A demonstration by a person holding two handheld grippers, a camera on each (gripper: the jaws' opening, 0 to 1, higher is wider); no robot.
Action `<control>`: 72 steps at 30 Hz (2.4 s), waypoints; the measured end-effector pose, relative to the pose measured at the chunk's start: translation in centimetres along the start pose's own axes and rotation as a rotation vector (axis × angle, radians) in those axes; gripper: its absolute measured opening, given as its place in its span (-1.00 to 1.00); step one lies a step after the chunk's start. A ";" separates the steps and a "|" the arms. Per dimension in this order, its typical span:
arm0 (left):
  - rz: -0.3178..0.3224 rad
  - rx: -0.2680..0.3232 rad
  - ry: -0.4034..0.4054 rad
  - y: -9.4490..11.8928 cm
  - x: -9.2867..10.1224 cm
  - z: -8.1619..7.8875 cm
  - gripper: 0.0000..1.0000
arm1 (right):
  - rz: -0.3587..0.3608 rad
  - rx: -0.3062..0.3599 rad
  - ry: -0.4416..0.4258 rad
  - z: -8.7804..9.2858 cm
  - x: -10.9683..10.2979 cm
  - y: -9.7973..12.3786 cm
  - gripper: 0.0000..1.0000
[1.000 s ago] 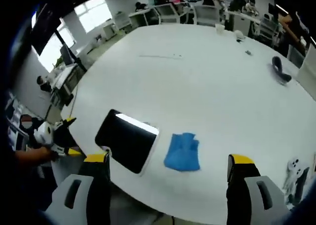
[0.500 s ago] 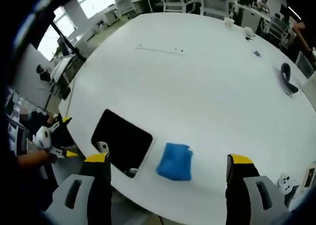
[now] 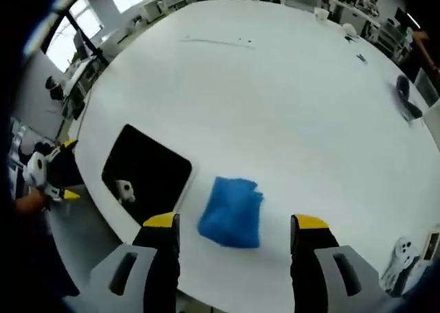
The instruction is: Wipe the mirror surface with the cleaning cloth until all visible marks leave the cleaned area.
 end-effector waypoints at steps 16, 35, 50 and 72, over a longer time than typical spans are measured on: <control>-0.007 0.000 0.003 0.0 0.0 0.0 0.99 | -0.058 0.053 -0.082 0.4 -1.0 -4.8 -0.30; -0.004 -0.006 0.000 -0.1 0.0 0.0 0.99 | 0.045 0.053 -0.146 1.5 -0.3 -7.8 -0.91; 0.011 -0.026 -0.021 -0.3 0.4 0.2 0.99 | 0.037 0.077 -0.209 1.5 -0.1 -8.0 -0.94; 0.038 -0.018 -0.028 -0.3 0.9 0.1 0.99 | -0.004 0.094 -0.333 -0.7 1.2 -3.3 -0.95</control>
Point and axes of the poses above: the point that each gripper's makers call its tool centre point, and the gripper's own axes: y roughly backward along the fingers, x roughly to its right, z roughly out of its underside, the point moved 2 cm from there along y, roughly backward along the fingers, and after that the axes turned 11 degrees about -x, right-handed, at the moved point
